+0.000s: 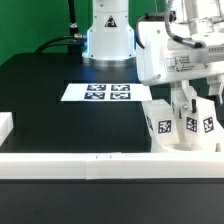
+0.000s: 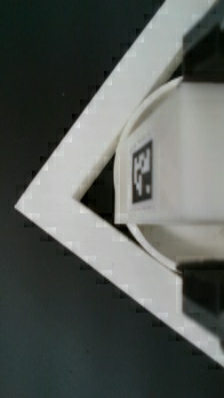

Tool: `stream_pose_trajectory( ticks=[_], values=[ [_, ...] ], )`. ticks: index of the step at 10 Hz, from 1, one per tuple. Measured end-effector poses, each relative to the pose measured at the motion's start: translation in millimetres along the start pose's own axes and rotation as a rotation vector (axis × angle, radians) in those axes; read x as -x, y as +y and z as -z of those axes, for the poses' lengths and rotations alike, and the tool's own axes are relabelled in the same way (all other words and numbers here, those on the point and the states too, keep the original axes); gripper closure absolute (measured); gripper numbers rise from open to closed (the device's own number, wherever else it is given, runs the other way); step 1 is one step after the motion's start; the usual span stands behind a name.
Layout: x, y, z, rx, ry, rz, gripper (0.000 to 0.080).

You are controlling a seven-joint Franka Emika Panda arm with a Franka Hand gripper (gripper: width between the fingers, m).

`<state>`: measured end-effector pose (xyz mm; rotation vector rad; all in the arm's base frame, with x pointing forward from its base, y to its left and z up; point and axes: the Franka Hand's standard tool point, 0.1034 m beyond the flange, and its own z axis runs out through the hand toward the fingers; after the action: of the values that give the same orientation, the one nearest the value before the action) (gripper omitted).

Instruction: Assemble stool

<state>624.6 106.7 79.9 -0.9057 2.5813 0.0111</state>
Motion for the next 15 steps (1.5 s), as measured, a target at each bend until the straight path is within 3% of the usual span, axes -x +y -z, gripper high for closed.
stream_pose_trajectory(
  ticks=[1, 2, 4, 8, 10, 11, 12, 13, 15],
  values=[
    [5.5, -3.4, 8.0, 0.011, -0.011, 0.045, 0.0217],
    [14.4, -6.7, 19.1, 0.005, -0.033, 0.055, 0.0170],
    [29.1, -11.0, 36.8, -0.011, -0.064, 0.235, 0.0153],
    [25.7, -12.7, 33.3, -0.024, -0.043, 0.601, 0.0151],
    [29.1, -18.8, 35.1, -0.018, -0.016, 1.058, 0.0151],
    [30.5, -19.1, 34.9, -0.002, -0.012, 1.217, 0.0151],
    [32.2, -16.0, 32.4, 0.071, -0.030, 1.356, 0.0151],
    [33.1, -21.9, 33.5, 0.058, -0.023, 1.446, 0.0151],
    [31.6, -23.0, 33.1, 0.063, -0.015, 1.649, 0.0151]
  ],
)
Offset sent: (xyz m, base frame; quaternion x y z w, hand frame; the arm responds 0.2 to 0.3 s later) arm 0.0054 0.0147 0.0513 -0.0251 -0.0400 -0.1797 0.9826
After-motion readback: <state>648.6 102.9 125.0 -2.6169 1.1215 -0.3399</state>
